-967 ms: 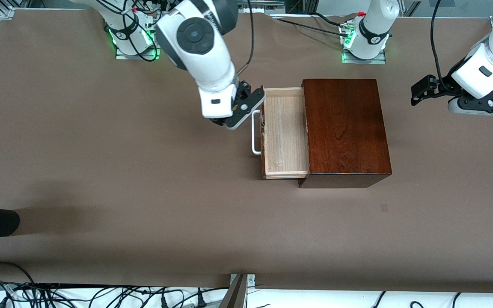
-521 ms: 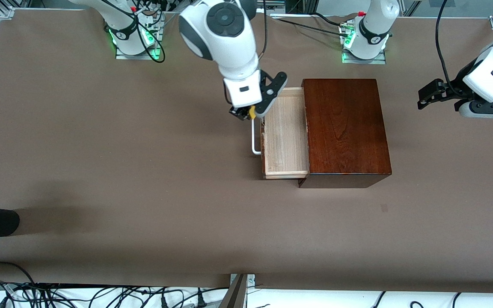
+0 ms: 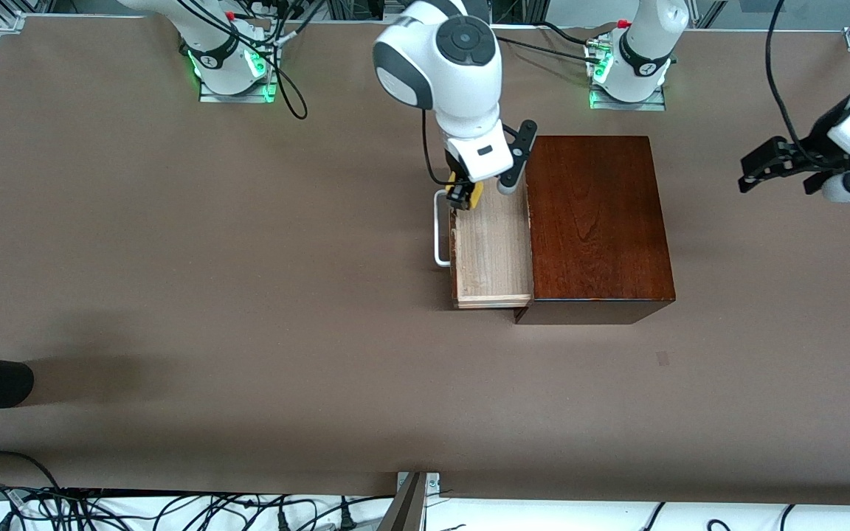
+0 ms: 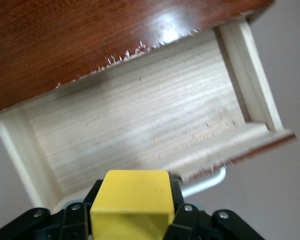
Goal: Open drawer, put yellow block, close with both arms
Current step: 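Carry the yellow cube with the right gripper over the open drawer, then lower the cube into the drawer and open the right gripper, then withdraw the right gripper from the drawer back toward its rest pose, then move the left gripper to the drawer front beside the handle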
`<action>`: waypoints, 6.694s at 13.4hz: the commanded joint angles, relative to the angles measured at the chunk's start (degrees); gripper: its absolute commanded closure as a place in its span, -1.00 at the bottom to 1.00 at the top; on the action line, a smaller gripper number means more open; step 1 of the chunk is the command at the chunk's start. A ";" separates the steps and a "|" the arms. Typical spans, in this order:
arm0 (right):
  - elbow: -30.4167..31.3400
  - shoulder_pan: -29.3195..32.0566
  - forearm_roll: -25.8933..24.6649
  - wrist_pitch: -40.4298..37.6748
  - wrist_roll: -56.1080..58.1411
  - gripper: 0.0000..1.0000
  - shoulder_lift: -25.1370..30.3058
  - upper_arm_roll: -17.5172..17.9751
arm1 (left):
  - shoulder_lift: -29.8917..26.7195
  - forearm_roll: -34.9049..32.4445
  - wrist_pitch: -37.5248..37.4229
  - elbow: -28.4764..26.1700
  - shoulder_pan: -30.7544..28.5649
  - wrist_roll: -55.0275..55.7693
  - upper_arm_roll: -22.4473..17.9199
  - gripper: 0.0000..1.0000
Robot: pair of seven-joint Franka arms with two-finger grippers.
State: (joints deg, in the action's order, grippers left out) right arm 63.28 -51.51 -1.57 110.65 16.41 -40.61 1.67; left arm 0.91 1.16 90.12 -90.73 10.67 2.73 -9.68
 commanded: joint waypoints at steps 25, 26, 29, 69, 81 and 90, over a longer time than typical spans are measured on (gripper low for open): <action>-3.42 -3.77 -9.75 11.78 8.46 0.42 -11.69 -0.88 | 4.54 -1.25 -1.08 5.22 -1.09 -0.71 0.28 -1.00; -3.42 -3.95 -11.77 11.78 8.38 0.42 -11.77 -0.88 | 4.54 -1.25 -1.08 5.22 -1.09 -0.71 0.28 -1.00; -3.34 -3.95 -12.05 12.92 8.38 0.42 -12.91 -0.88 | 4.63 -1.25 -1.00 5.22 -1.09 -0.71 0.28 -1.00; 23.18 37.26 2.45 -10.20 0.76 -1.00 30.31 0.70 | 6.03 1.82 -0.65 6.44 3.65 -0.10 0.71 -1.00; 35.87 45.18 1.92 -10.62 -17.12 -1.00 41.48 -7.03 | 12.97 5.25 -0.91 11.19 20.52 26.33 1.59 -1.00; 34.37 44.92 1.48 -11.60 -17.29 -1.00 39.55 -7.65 | 23.86 6.84 8.74 11.28 37.39 61.14 3.61 -1.00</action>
State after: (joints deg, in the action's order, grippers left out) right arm 97.58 -6.68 -0.07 99.25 -0.07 -1.24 -6.19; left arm 21.82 6.16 97.00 -81.80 46.79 59.56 -5.96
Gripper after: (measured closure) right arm 0.000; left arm 0.000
